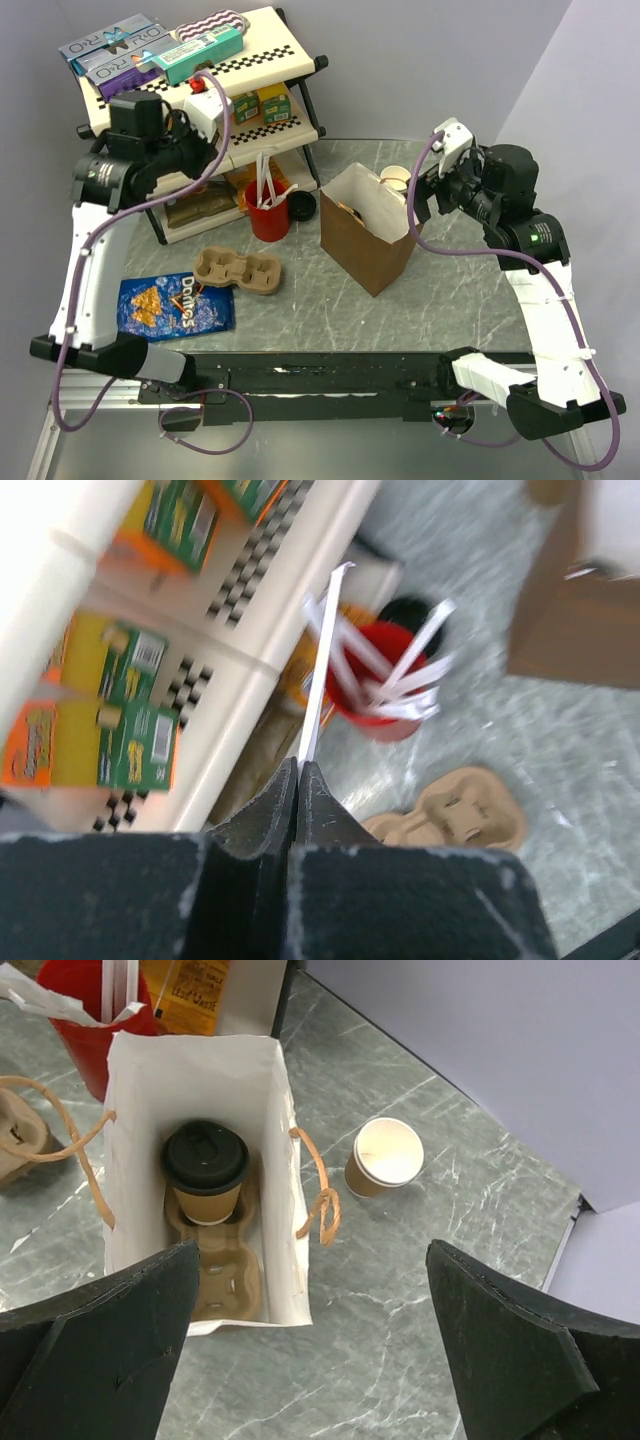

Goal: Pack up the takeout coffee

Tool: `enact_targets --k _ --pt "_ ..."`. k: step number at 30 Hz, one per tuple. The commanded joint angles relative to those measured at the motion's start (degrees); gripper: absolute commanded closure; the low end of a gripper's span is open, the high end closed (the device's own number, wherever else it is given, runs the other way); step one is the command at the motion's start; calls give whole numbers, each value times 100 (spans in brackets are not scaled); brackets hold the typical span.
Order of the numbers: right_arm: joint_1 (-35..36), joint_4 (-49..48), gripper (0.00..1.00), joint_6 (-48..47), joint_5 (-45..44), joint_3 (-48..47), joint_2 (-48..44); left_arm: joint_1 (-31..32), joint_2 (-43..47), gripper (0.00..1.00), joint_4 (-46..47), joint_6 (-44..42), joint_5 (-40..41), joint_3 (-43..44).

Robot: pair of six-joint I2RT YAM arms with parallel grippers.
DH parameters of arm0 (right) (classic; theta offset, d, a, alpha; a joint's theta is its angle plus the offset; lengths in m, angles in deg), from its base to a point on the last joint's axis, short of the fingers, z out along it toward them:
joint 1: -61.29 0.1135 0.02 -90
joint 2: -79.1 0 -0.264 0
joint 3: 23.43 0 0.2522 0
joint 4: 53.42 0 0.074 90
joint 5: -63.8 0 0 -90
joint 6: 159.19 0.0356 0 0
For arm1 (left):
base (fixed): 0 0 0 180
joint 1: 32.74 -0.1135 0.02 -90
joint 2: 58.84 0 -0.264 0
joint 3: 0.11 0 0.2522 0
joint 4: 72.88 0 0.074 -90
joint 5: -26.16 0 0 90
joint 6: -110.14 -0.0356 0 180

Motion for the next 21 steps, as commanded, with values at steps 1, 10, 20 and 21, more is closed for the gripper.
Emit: enact_targets --k 1,10,20,21 --pt "-42 -233 0 143 -162 -265 -8 17 530 99 61 -308 -1416 181" --pt "-191 -285 0 160 -417 -335 -43 324 884 99 483 -1108 -3202 -268" --pt "-297 -268 0 178 -417 -300 -184 1730 -171 99 53 -2198 -2571 320" --pt "-306 -259 0 178 -426 -282 -210 1818 -267 99 97 -2312 -2509 268"
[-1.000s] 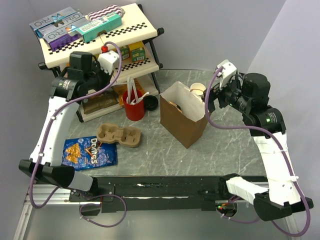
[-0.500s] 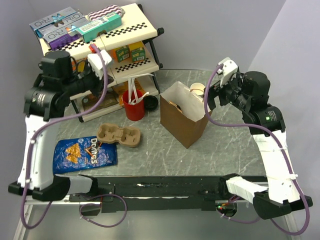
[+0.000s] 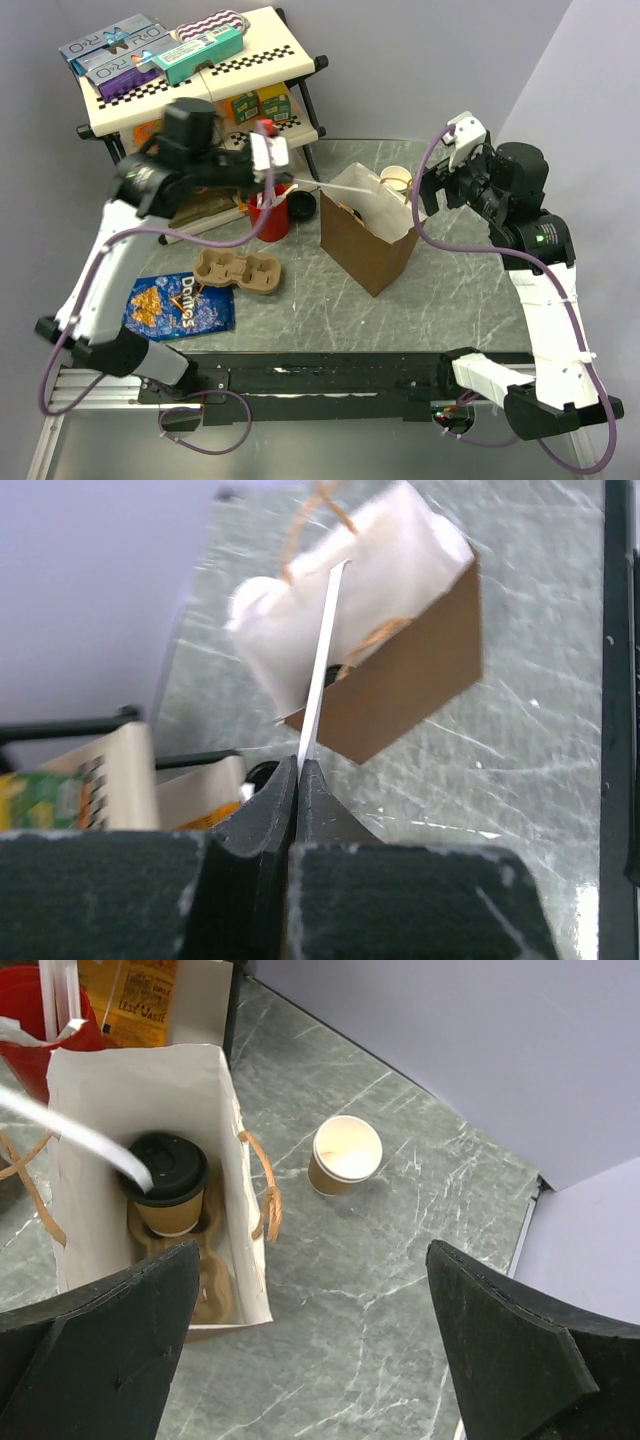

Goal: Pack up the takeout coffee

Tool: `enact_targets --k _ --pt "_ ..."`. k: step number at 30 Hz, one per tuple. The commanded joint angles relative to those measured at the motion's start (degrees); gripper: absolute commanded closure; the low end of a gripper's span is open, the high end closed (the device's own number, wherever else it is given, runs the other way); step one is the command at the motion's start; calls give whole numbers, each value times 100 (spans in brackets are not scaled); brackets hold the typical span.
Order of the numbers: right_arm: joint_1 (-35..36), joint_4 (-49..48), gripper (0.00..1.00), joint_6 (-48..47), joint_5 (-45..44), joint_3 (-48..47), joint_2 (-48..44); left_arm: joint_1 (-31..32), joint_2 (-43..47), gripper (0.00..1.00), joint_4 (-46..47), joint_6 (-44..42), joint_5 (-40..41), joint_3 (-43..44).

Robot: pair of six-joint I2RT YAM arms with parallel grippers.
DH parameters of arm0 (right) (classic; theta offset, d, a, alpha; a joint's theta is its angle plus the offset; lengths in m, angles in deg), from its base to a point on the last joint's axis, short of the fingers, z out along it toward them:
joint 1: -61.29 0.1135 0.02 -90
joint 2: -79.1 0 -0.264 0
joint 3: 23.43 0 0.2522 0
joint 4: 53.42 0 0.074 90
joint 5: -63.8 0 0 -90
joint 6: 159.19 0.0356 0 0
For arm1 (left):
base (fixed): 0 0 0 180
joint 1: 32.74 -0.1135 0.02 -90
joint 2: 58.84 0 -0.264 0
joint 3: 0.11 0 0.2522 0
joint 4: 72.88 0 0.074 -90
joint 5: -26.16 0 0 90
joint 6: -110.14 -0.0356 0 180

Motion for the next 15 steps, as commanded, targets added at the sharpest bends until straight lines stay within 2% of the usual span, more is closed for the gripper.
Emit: enact_targets --k 1,5,6,8,9,12,15 --pt "-61 -174 0 121 -116 -164 -219 511 -305 99 -115 -713 184 130" --pt "-79 -218 0 156 -107 -77 -289 846 -674 99 -28 -1012 483 296" --pt "-87 -227 0 148 -107 -68 -298 916 -823 84 269 -943 553 332" --pt "-88 -235 0 165 -81 2 -324 943 -938 37 796 -698 641 332" --pt "-96 -244 0 191 -81 11 -333 952 -947 16 1565 -218 746 315" --pt "-114 -183 0 200 -28 20 -351 943 -860 1 2554 688 905 139" --pt "-114 -69 0 69 60 12 -377 926 -781 1 2996 1271 1150 86"
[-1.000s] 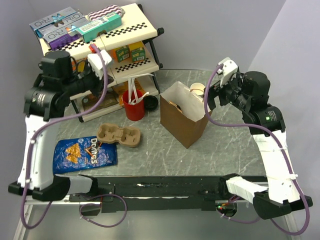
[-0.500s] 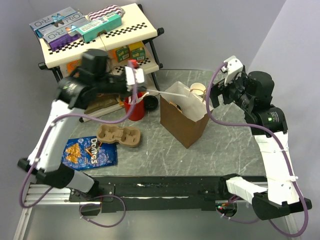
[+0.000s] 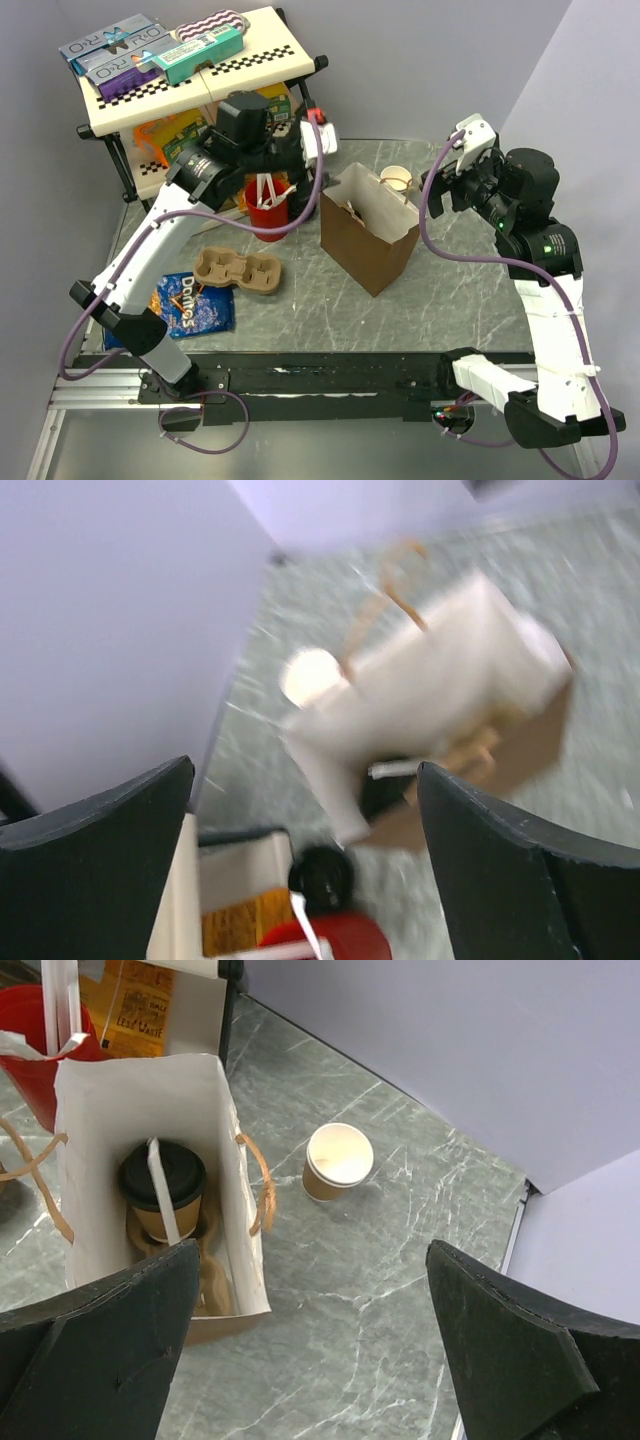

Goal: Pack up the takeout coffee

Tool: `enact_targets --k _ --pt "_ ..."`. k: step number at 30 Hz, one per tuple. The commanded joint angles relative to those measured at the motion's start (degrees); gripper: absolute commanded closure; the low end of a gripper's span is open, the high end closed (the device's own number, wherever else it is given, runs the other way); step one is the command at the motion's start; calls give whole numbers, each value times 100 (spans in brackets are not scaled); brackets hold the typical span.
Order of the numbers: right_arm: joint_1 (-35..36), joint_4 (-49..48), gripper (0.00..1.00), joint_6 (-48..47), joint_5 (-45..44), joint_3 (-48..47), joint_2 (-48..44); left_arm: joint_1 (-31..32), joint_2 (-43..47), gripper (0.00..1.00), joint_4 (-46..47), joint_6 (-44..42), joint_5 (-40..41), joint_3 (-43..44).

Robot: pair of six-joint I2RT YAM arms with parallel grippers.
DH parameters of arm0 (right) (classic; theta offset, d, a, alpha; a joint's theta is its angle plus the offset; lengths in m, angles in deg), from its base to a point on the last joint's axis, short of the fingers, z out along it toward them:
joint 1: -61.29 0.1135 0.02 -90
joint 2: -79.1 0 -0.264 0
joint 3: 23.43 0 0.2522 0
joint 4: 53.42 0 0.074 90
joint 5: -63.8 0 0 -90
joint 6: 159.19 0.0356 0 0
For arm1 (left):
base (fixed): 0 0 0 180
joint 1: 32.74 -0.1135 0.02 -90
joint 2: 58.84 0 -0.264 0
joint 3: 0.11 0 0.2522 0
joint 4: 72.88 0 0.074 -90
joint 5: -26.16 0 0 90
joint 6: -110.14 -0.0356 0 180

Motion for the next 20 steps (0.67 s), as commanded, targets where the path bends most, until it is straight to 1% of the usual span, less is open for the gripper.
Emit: enact_targets --k 1,2,5,6,7,8,9,10,11,13,16,19,20 --pt "-48 -25 0 8 101 -6 -145 -49 323 1 1592 1202 384 -210" --pt "-48 10 0 -27 171 29 -163 -84 541 1 1716 1438 428 -395" --pt "-57 220 0 -11 374 73 -198 -321 1026 1 2217 1791 761 -1169" --pt "-48 204 0 68 287 65 -207 -374 1140 1 2297 1897 1067 -1475" --pt "-31 160 0 399 121 108 -216 -435 1315 1 2428 2089 1227 -1609" --pt "-39 125 0 594 -324 117 -207 -593 1395 1 2455 2178 1350 -1732" --pt "-40 116 0 796 -581 100 -146 -681 1466 1 2482 2266 1491 -1925" --pt "-48 133 0 1138 -784 21 -85 -865 1597 1 2569 2502 1849 -2005" --pt "-40 168 0 1280 -1151 -49 -23 -971 1650 1 2579 2591 1965 -2067" --pt "-40 187 0 1561 -1374 -208 126 -1269 1765 1 2544 2732 2185 -2172" --pt "-22 28 0 1615 -1235 -295 135 -1516 1958 1 2614 2829 2563 -2435" --pt "13 72 0 1694 -1199 -734 355 -1701 2090 1 2623 2908 2582 -2516" --pt "22 11 0 1695 -1051 -831 425 -1736 2090 1 2631 2926 2573 -2489"
